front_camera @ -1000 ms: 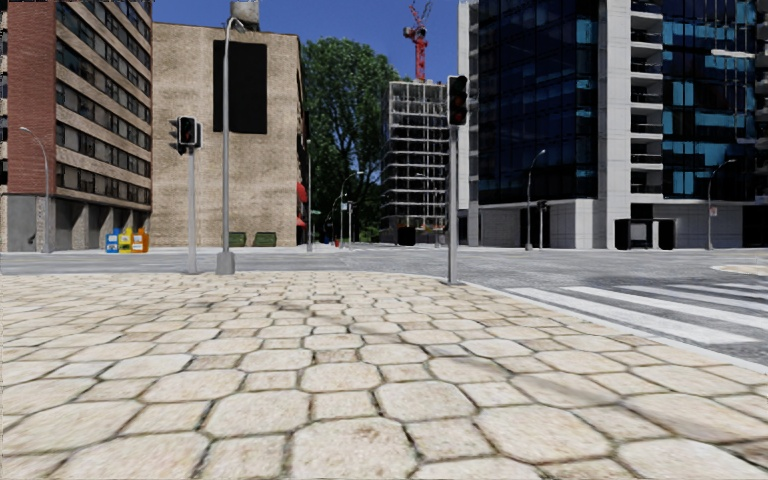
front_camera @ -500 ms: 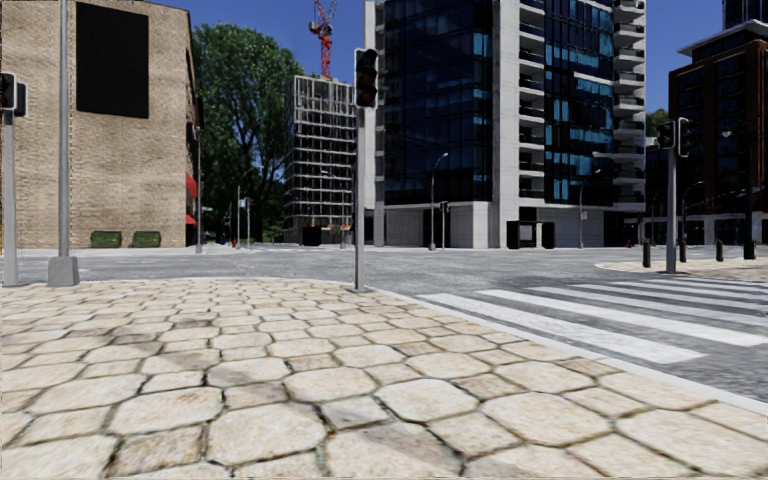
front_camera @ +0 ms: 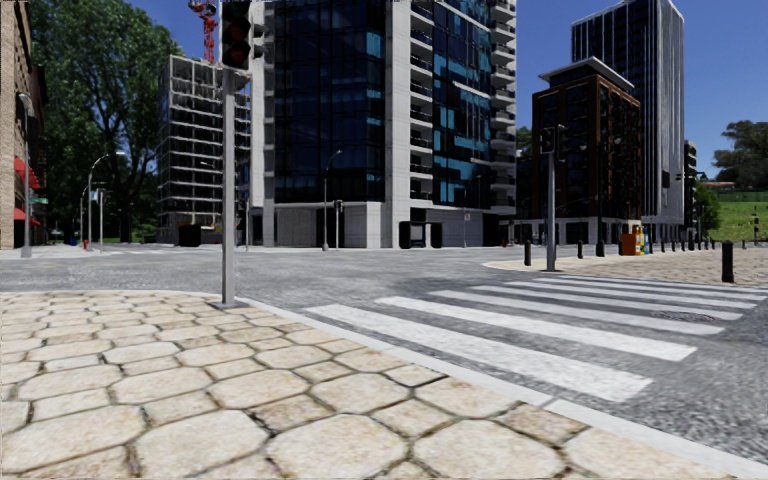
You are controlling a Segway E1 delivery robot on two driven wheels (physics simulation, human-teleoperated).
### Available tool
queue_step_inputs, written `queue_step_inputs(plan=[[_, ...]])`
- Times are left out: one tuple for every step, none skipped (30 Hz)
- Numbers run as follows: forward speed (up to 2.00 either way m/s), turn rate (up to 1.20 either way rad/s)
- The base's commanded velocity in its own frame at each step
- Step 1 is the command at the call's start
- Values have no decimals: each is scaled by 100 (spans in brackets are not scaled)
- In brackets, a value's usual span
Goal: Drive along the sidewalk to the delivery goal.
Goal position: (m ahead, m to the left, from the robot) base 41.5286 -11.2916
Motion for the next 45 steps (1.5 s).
queue_step_inputs(plan=[[200, -63], [200, -63], [200, -63], [200, -62], [200, -62], [200, -62], [200, -62], [200, -62], [200, -62], [200, -62], [200, -62], [200, -62], [200, -62], [200, -62], [200, -62], [200, -61], [200, -59], [200, -59], [200, -57], [200, -56], [200, -55], [200, -55], [200, -55], [200, -55], [198, -55], [185, -55], [185, -55], [161, -54], [143, -51], [133, -50], [129, -49], [129, -49], [128, -49], [127, -47], [127, -45], [127, -45], [127, -44], [127, -42], [127, -42], [127, -42], [127, -38], [127, -31], [127, -26], [127, -26], [127, -16]])
